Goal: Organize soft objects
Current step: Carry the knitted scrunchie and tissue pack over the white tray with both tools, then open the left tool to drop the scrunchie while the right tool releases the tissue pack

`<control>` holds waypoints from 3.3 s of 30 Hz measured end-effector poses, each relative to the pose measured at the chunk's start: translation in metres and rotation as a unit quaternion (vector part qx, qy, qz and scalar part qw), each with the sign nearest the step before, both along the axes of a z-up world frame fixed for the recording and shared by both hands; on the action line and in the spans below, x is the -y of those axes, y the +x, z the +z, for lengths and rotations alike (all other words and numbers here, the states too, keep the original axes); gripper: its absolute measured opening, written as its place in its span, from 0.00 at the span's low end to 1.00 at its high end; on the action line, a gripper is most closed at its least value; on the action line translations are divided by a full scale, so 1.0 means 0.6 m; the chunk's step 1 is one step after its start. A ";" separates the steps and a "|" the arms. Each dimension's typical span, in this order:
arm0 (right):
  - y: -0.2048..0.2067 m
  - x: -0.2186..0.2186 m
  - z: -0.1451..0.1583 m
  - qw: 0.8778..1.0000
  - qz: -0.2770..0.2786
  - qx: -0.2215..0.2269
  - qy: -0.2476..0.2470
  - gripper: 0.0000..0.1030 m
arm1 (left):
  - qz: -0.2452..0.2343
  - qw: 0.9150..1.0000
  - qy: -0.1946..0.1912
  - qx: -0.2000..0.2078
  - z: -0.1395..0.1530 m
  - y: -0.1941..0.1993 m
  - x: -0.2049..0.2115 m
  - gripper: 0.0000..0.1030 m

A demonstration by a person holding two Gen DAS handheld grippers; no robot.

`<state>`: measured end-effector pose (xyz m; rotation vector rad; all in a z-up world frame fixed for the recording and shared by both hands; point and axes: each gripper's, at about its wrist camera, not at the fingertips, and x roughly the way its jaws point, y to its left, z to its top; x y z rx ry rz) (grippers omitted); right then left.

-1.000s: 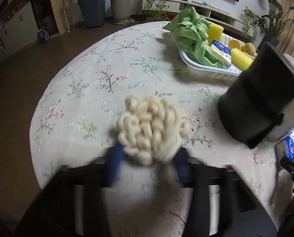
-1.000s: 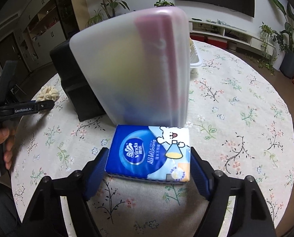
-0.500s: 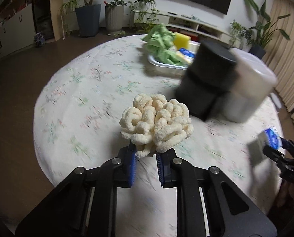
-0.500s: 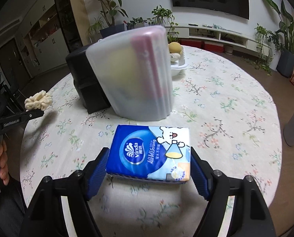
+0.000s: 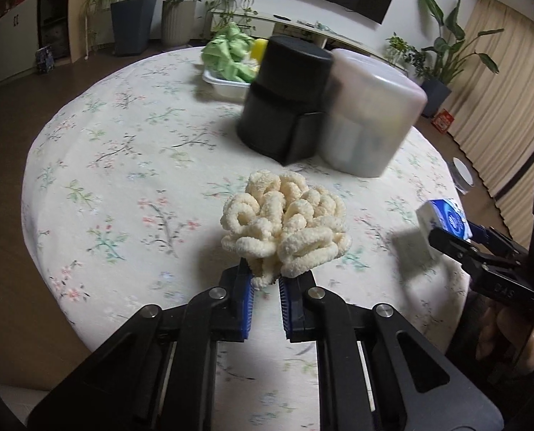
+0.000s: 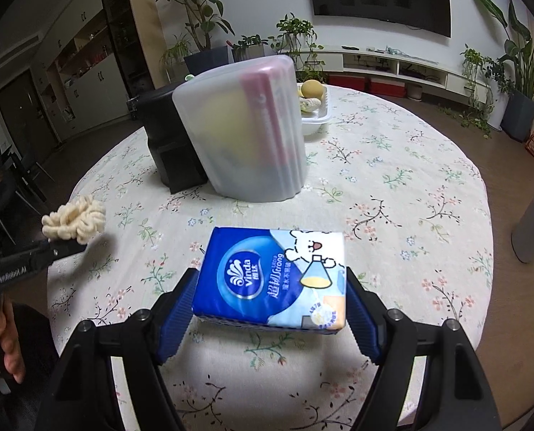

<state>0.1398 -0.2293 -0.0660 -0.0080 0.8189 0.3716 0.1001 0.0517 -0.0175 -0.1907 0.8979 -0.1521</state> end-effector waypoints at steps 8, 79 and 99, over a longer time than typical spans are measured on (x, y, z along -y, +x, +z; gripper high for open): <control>-0.002 0.012 0.030 1.000 -0.005 0.020 0.004 0.76 | -0.015 0.999 -0.001 0.033 0.059 0.012 0.024 0.11; 0.562 -0.169 0.042 0.964 0.189 -0.103 -0.156 0.76 | -0.144 0.978 0.083 -0.123 0.018 0.562 0.045 0.14; 0.554 -0.176 0.055 0.963 0.180 -0.096 -0.179 0.81 | -0.123 0.985 0.074 -0.101 0.039 0.552 0.029 0.55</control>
